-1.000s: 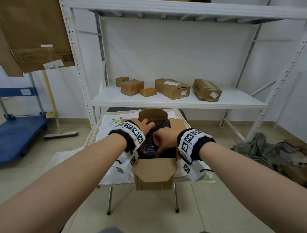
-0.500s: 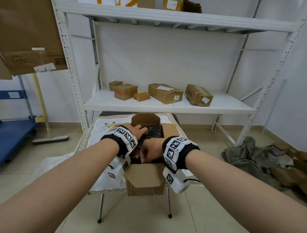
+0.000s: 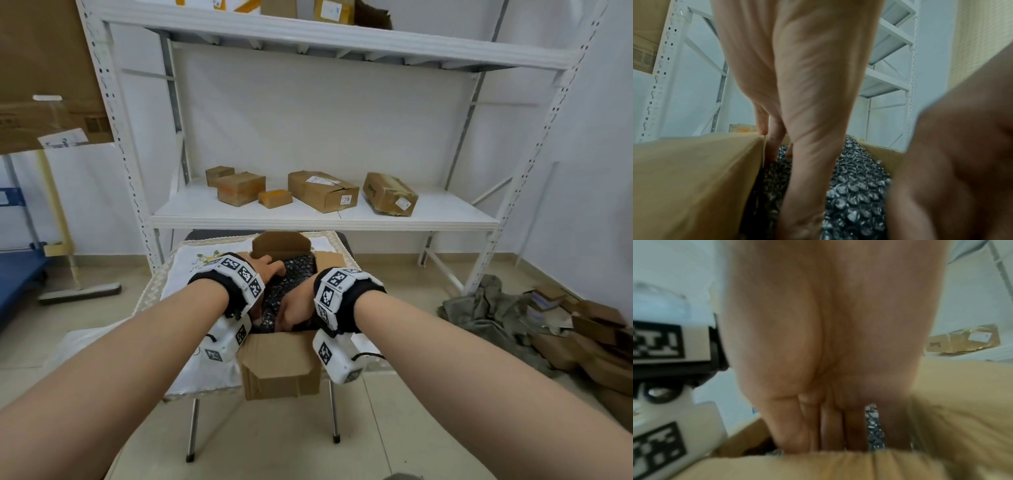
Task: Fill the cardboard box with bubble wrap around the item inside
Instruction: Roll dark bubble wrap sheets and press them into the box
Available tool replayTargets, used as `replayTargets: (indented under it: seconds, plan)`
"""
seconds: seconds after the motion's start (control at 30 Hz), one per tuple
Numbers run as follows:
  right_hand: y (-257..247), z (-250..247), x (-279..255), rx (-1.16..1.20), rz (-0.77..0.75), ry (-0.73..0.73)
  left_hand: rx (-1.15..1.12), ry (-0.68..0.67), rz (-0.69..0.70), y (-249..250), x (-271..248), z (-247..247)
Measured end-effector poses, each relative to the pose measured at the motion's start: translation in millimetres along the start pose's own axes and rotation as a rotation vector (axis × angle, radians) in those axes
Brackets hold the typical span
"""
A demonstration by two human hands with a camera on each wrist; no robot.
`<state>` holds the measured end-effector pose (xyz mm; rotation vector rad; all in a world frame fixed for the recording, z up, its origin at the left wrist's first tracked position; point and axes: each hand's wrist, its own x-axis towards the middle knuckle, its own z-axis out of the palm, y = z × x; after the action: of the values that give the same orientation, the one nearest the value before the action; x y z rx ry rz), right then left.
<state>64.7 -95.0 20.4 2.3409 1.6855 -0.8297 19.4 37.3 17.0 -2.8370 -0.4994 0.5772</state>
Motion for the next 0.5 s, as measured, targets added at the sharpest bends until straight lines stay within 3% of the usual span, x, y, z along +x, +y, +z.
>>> replayTargets:
  seconds: [0.13, 0.2, 0.3, 0.5]
  plan:
    - [-2.3, -9.0, -9.0, 0.353, -0.114, -0.050, -0.015, 0.012, -0.005, -5.4, -1.1, 2.5]
    - [-5.4, -8.4, -9.2, 0.412, -0.142, -0.097, -0.050, 0.013, 0.002, -9.8, 2.6, 5.2]
    - [-11.2, -8.2, -3.1, 0.374, -0.143, -0.140, -0.074, 0.014, 0.004, -13.5, 6.8, 7.1]
    - [-34.3, -0.9, 9.9, 0.025, -0.071, -0.169, -0.088, -0.013, -0.013, -13.5, 8.7, 8.1]
